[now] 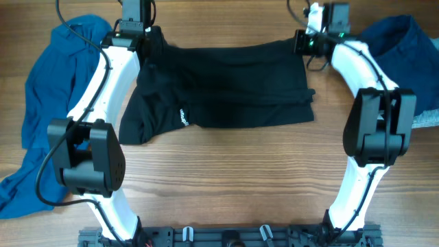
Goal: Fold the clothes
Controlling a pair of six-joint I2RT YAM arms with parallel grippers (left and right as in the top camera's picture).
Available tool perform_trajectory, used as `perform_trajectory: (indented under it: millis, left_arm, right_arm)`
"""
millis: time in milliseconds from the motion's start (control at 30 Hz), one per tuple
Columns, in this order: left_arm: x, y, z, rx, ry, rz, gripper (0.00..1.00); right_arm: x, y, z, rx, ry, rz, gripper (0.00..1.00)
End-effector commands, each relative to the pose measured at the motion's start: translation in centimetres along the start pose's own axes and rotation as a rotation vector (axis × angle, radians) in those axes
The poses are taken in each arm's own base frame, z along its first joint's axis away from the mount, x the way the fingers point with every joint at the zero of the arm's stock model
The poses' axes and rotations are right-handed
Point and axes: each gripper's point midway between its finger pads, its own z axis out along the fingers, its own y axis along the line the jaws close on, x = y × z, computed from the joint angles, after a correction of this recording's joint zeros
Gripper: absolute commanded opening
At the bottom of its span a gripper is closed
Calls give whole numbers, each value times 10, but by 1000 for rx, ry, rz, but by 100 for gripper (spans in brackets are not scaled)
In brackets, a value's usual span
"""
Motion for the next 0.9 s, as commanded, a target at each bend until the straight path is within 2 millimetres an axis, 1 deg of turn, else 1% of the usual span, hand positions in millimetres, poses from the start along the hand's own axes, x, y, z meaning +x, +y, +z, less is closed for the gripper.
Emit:
perform_trajectory:
  millis: [0, 67, 167, 200, 267, 367, 467, 533, 633, 700, 733, 833, 867]
  left_arm:
    - [0, 9, -9, -15, 14, -36, 4]
    - [4, 9, -12, -9, 33, -34, 4]
    - [5, 10, -19, -1, 41, -34, 4]
    - [4, 11, -25, -1, 39, -35, 4]
    - [3, 12, -33, -1, 37, -35, 4]
    - [2, 15, -48, 1, 33, -36, 4]
    - [0, 17, -63, 3, 25, -41, 4]
    - [-1, 15, -67, 20, 20, -46, 4]
    - [0, 5, -68, 77, 28, -47, 4]
    - [1, 1, -65, 97, 36, -46, 4]
    - [2, 0, -65, 105, 41, -46, 4]
    - [3, -2, -64, 110, 44, -46, 4]
    - [3, -2, -64, 110, 44, -46, 4]
  right_arm:
    - [-13, -16, -23, 53, 28, -10, 4]
    - [-3, -23, -32, 63, 76, 32, 4]
    - [23, -33, -43, 74, 179, 128, 4]
    - [36, -38, -49, 65, 232, 162, 4]
    - [43, -42, -55, 53, 262, 190, 5]
    - [46, -46, -68, 23, 275, 233, 4]
    - [43, -46, -80, -1, 263, 251, 4]
    - [40, -44, -80, -16, 252, 242, 4]
    - [36, -36, -72, -36, 236, 185, 5]
    - [30, -27, -66, -45, 211, 118, 13]
    - [26, -22, -63, -49, 197, 84, 23]
    - [15, -7, -53, -5, 155, -5, 46]
    - [14, -4, -48, 13, 149, -21, 47]
